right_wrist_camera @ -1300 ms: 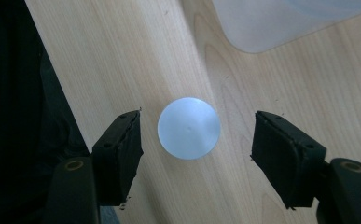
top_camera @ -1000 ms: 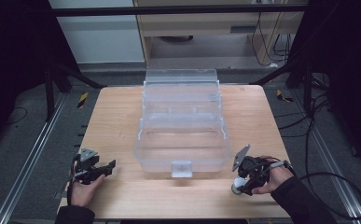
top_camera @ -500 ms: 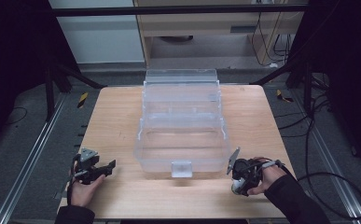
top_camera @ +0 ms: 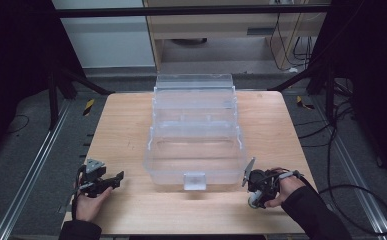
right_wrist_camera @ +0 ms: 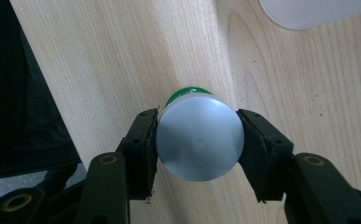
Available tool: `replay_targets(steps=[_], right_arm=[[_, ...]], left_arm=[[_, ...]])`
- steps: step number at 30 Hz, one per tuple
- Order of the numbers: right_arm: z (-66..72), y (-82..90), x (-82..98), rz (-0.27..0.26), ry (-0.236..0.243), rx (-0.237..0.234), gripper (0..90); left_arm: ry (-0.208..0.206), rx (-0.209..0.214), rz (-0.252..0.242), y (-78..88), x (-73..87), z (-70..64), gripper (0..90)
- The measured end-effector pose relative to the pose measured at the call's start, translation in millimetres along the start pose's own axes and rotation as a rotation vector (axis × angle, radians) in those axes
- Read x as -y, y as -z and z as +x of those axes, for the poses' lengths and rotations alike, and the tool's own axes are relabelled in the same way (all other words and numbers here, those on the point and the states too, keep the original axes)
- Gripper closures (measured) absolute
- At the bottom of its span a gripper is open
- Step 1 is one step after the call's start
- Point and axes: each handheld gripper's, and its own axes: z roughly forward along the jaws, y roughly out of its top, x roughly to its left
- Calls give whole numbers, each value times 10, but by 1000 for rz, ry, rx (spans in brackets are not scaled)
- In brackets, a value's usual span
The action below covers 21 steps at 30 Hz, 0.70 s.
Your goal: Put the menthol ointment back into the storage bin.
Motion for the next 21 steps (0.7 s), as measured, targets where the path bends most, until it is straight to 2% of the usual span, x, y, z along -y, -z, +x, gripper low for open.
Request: replay_targets(steps=[6, 18, 21], right_arm=[[-14, 65, 10, -11, -26, -5, 504], [-30, 534, 44, -99, -74, 25, 506], [-40, 623, 41, -106, -94, 28, 505]], left_arm=[[-2, -1, 3, -1, 0, 0, 264], [-2, 1, 3, 1, -1, -1, 264], [-3, 1, 3, 1, -1, -2, 264]])
